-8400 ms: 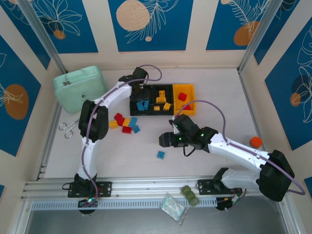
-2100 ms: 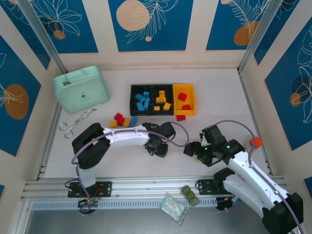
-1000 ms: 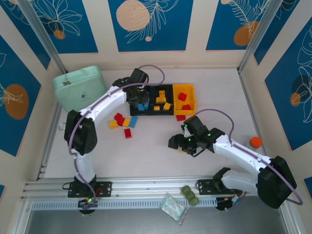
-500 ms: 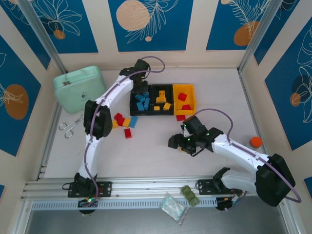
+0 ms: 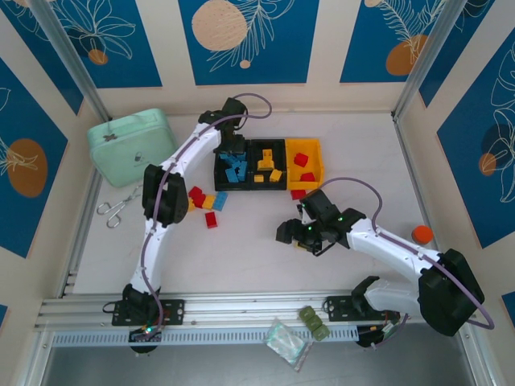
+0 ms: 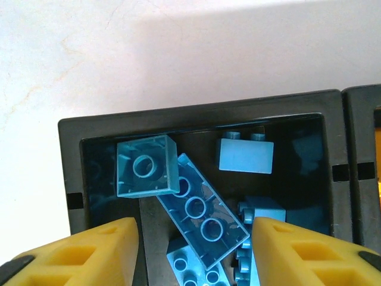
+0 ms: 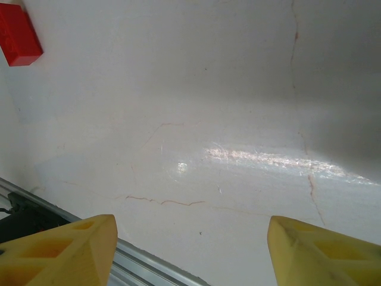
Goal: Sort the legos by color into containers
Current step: Place the lego in the container, then pick up the lego from the center of the table.
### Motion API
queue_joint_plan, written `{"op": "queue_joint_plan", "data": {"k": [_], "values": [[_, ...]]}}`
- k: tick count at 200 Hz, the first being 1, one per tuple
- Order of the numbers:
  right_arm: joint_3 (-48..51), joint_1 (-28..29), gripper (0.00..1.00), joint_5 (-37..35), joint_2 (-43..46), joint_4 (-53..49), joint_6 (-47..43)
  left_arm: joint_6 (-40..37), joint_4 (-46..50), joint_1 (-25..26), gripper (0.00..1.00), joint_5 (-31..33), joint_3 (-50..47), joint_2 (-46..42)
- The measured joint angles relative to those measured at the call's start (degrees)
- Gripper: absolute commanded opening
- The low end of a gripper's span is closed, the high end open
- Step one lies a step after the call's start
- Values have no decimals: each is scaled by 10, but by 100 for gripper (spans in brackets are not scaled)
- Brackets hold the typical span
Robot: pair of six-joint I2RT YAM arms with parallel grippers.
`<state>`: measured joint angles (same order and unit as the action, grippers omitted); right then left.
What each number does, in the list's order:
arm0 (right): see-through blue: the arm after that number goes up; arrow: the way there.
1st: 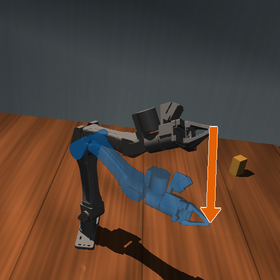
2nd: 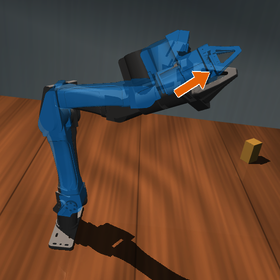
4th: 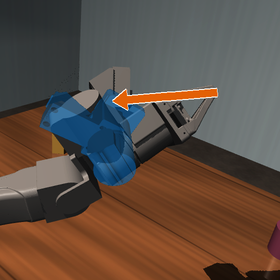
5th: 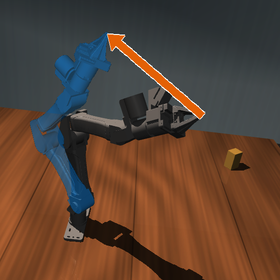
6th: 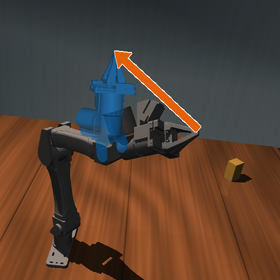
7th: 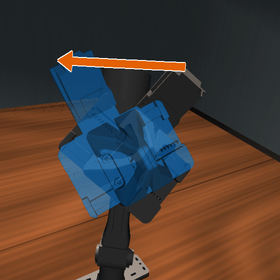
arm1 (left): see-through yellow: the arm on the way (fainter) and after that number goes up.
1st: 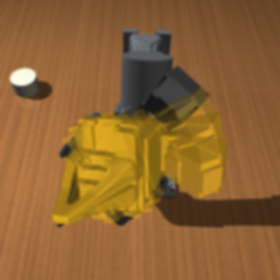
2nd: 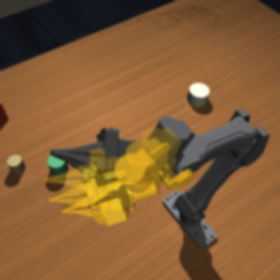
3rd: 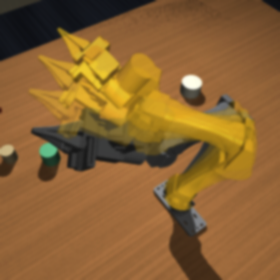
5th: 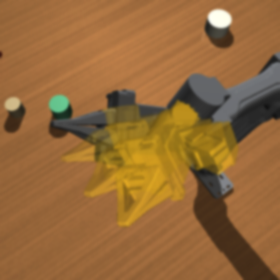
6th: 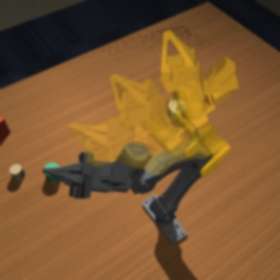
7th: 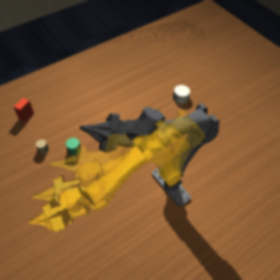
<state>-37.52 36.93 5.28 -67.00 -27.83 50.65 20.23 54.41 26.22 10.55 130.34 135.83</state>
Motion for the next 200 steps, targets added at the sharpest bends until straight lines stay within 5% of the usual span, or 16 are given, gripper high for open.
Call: {"op": "queue_joint_plan", "data": {"k": [39,121,200], "values": [[-2,9,68,-4,0,0,0,2,-21,5,55,-18,-103,-86],[-48,60,71,-35,6,3,-64,40,-129,13,59,-35,-479,-391],[-115,90,76,-70,-28,22,-123,120,-194,25,73,-37,-719,-495]]}}
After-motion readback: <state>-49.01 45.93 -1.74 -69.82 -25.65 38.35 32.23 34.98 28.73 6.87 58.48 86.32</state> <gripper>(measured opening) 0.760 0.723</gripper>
